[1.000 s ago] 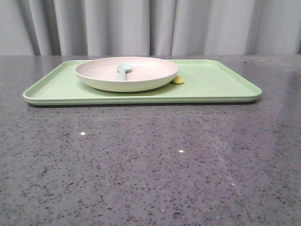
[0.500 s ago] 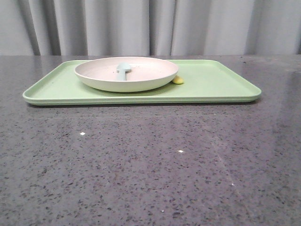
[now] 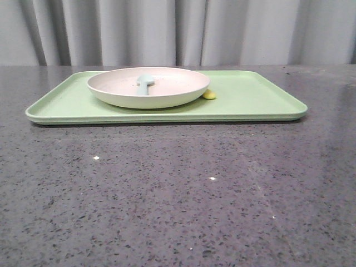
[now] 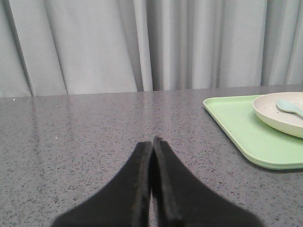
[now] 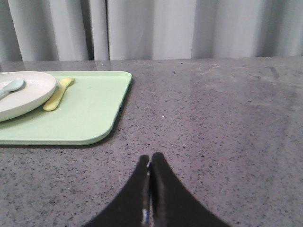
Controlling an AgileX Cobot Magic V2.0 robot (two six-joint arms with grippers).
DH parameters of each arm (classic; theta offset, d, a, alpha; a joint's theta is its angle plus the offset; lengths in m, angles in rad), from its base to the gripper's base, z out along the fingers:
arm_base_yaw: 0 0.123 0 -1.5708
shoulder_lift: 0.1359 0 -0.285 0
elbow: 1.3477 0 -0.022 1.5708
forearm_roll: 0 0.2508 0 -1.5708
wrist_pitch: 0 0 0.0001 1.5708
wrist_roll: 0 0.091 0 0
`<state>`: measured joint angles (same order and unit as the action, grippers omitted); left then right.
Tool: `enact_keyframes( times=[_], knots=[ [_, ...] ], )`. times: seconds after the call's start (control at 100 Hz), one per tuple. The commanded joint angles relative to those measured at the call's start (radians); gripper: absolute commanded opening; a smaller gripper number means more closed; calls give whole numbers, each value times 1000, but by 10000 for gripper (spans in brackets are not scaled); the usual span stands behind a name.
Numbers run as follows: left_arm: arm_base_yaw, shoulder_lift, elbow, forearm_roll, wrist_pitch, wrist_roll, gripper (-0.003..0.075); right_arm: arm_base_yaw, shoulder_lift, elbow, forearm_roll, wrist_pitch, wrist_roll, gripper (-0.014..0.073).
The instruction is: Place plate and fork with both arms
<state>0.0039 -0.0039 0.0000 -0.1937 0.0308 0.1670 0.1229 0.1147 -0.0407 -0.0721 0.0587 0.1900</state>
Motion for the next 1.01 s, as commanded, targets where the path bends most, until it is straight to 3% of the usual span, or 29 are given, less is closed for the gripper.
enact_keyframes(
  times=[0.0, 0.21, 1.0],
  knots=[
    [-8, -31, 12, -6, -81, -5, -20, -31, -41, 15, -17, -110, -15, -69],
    [-8, -31, 12, -6, -81, -5, -20, -57, -152, 63, -17, -52, -14, -69],
    [-8, -31, 12, -6, -81, -5, -20, -58, -150, 64, -17, -49, -14, -69]
  ],
)
